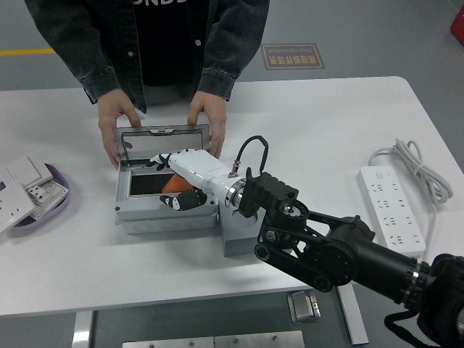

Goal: Pick up the cylinder from the cube,place it in the box,flap close box

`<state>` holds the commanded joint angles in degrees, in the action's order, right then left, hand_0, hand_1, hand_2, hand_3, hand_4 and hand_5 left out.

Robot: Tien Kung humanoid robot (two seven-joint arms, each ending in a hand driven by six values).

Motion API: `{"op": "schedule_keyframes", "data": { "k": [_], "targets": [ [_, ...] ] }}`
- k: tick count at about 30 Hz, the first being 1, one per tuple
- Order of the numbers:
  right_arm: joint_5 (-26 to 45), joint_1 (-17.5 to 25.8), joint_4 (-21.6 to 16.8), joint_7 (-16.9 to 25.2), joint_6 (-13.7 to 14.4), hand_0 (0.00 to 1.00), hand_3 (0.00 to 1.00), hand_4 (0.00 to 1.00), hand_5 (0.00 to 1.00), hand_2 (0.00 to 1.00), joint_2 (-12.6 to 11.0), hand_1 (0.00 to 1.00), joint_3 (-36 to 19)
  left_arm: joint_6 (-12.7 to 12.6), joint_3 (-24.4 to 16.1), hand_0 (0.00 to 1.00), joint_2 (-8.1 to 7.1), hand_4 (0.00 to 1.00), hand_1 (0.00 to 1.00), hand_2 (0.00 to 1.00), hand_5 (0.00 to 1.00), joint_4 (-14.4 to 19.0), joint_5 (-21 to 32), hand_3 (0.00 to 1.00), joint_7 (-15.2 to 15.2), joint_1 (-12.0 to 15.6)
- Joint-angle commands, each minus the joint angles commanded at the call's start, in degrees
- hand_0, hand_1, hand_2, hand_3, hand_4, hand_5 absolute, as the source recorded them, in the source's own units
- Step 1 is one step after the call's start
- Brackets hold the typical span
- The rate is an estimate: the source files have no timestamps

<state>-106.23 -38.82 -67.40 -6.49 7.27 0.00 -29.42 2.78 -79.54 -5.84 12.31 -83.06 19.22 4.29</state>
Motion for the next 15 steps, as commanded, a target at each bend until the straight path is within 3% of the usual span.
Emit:
{"op": "schedule_keyframes", "data": {
  "k": [3,4,9,10,15],
  "targets": [
    [4.2,1.4,-2.8,1.6,1.8,0.894,0.851,0.733,0.144,0.786,-0.1,0.783,-0.4,-0.1,0.3,0.605,0.11,0.669,0.604,0.555,0.219,0.0,0.4,0.6,-0.1,0.0],
    [5.5,1.9,-3.8,2.2,2.3,0.896,0.853,0.9,0.29,0.784,-0.2,0.783,-0.7,-0.1,0.4,0.605,0.16,0.668,0.604,0.554,0.218,0.0,0.5,0.6,-0.1,0.1],
    [12.2,2.6,-10.0,4.6,4.6,0.896,0.853,0.9,0.29,0.784,-2.5,0.783,-3.5,-0.2,0.8,0.605,0.42,0.668,0.604,0.554,0.218,-0.1,1.0,0.6,-0.1,0.2],
    [12.9,2.2,-10.8,4.7,4.9,0.872,0.838,0.777,0.168,0.773,-3.0,0.768,-4.1,-0.2,0.9,0.605,0.43,0.668,0.604,0.555,0.219,-0.1,1.0,0.599,-0.1,0.2],
    [14.6,-2.2,-10.1,4.5,5.1,0.872,0.838,0.777,0.168,0.773,-6.1,0.768,-5.6,-0.2,0.7,0.605,0.33,0.668,0.604,0.555,0.219,-0.1,0.8,0.599,-0.2,0.0]
  ]
}}
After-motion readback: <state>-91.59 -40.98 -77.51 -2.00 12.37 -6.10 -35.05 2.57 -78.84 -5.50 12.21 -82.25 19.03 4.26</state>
